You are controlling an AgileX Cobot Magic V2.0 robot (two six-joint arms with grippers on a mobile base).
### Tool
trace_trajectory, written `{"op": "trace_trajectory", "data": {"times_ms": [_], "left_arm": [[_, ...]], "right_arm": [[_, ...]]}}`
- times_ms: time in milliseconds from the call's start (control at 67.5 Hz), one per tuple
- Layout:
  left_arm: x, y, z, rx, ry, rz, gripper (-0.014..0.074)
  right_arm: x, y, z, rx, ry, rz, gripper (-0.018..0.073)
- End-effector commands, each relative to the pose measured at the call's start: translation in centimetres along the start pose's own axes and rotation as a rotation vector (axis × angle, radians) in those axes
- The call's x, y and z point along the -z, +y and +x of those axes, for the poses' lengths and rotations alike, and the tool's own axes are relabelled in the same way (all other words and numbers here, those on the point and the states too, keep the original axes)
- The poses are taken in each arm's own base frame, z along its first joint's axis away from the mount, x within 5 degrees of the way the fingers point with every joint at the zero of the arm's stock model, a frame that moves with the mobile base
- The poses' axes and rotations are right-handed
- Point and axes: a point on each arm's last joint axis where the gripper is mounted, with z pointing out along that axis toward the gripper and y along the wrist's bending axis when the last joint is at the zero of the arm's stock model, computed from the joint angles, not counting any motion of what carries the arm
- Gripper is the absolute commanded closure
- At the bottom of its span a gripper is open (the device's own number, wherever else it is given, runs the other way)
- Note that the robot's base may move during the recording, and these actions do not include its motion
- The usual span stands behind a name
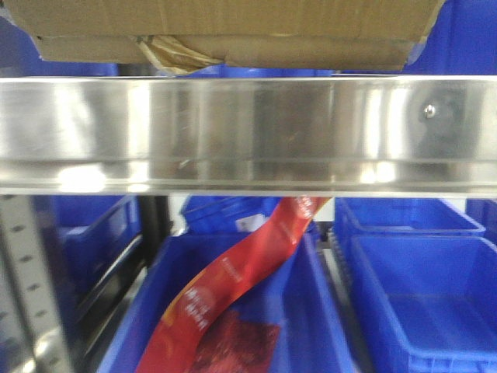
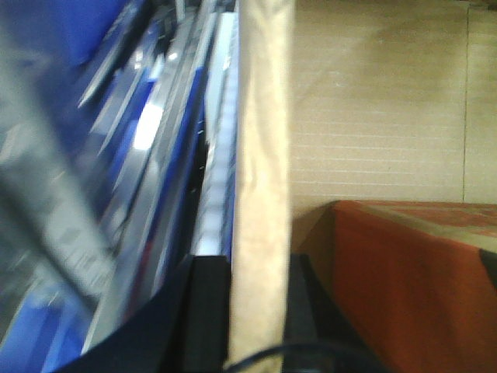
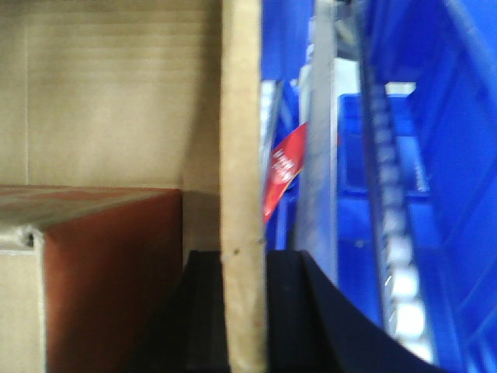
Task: Stack two boxes on right shelf middle
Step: 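Lower the held boxes onto the middle steel shelf level with both grippers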
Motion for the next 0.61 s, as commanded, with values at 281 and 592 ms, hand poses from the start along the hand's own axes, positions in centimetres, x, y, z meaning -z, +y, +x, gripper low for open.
{"op": "trace_trajectory", "data": {"times_ms": [281, 592], "left_arm": [[0.79, 1.11, -1.06, -0.035, -0.089, -0.074, 0.0707], [0.79, 1.14, -1.09, -0.037, -0.092, -0.077, 0.0707]], "right_arm": [[0.98, -0.74, -0.8, 0.022, -0.059, 0.041, 0.0712], [0.98, -0.74, -0.8, 0.022, -0.059, 0.041, 0.0712]]}}
